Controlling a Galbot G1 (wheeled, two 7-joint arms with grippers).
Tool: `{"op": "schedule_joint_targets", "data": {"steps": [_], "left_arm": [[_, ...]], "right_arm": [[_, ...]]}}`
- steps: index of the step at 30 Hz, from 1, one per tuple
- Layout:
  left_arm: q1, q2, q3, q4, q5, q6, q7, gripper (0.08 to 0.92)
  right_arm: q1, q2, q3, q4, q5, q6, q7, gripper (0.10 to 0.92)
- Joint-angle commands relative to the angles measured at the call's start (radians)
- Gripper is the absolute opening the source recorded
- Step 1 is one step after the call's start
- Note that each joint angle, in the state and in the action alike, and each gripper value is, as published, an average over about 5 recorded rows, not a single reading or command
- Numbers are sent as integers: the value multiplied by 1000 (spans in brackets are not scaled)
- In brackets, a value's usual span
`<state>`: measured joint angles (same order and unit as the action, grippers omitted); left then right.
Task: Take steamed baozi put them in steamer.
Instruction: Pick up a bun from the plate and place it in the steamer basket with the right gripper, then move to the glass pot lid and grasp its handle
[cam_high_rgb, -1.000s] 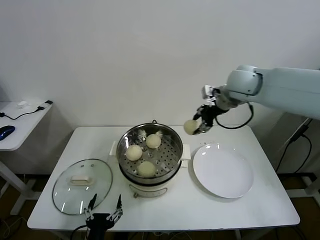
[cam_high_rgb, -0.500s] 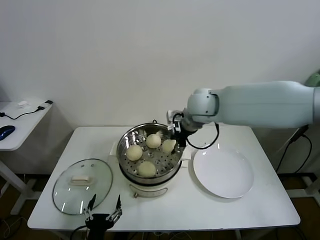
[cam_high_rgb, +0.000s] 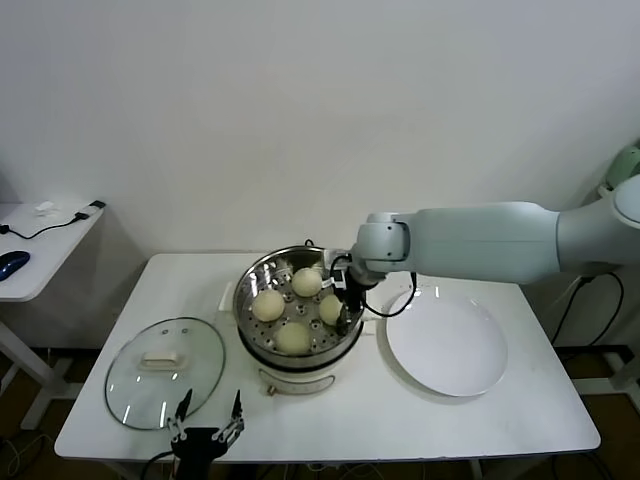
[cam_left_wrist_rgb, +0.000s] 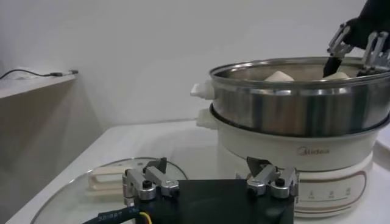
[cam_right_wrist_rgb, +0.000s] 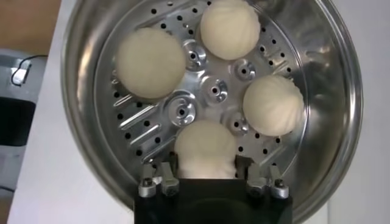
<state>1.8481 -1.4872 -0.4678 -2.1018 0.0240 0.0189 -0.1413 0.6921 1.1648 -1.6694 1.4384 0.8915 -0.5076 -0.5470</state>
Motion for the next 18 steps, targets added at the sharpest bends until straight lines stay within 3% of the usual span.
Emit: {"op": "schedule_joint_targets", "data": {"steps": [1, 4, 10, 15, 18], "left_arm": [[0, 1, -2, -1, -1, 1, 1, 823], [1, 3, -5, -5, -2, 3, 4, 823], [4, 8, -7, -13, -9, 0, 11, 823], [-2, 9, -8, -20, -51, -14, 3, 823], [-8, 13, -12, -25, -69, -11, 2, 823]], "right_arm": [[-21, 6, 22, -48, -23, 75, -60, 744], [36, -15, 12, -51, -4, 140, -141, 804], [125, -96, 61, -67, 96, 223, -250, 822], [12, -234, 328, -67, 181, 202, -33, 823], [-92, -319, 494, -53, 141, 229, 79, 823]]}}
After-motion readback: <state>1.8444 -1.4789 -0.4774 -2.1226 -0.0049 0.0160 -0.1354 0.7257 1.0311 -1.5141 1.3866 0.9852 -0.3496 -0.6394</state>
